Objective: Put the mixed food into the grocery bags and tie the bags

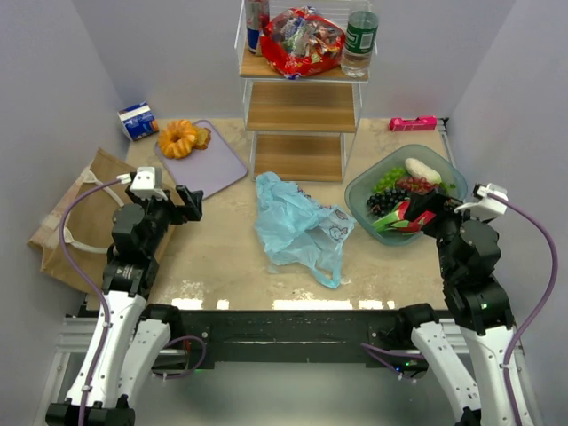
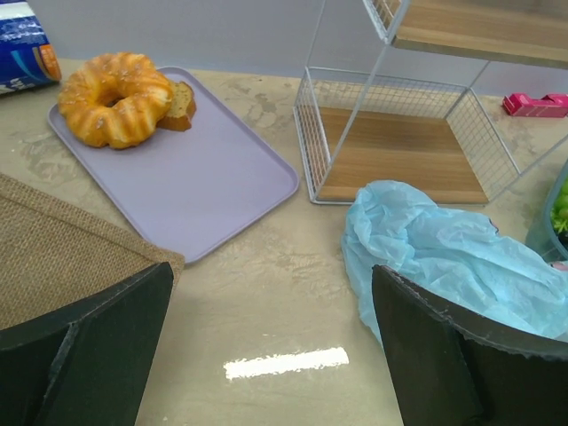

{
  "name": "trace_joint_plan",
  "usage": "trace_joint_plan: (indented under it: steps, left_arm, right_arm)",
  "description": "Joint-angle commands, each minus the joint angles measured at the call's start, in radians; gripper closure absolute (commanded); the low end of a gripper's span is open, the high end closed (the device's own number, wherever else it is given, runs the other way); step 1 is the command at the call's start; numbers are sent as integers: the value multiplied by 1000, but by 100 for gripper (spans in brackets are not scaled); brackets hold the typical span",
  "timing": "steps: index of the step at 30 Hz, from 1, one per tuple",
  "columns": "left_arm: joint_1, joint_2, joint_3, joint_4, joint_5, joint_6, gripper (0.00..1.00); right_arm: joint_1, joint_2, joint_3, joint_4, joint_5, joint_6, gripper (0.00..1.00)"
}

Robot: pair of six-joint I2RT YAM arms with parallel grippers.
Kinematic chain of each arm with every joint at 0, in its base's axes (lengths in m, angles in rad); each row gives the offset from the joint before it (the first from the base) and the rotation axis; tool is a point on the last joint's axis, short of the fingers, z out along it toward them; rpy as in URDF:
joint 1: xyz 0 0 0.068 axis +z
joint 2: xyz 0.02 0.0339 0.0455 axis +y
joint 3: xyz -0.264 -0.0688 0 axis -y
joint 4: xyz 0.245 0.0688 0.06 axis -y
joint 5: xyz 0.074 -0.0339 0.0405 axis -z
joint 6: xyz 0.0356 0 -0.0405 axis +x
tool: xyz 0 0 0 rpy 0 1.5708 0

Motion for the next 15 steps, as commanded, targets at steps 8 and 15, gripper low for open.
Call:
trace_joint_plan:
  steps: [8,15]
  left_arm:
    - [7,-113,19,-76,-383,-62,0]
    - [7,-118,56,-183,-796,-16,0]
  right_arm:
    - [-4,-4,14,-12,-26,-17,1]
    - [-4,12,8,-16,-26,-9,1]
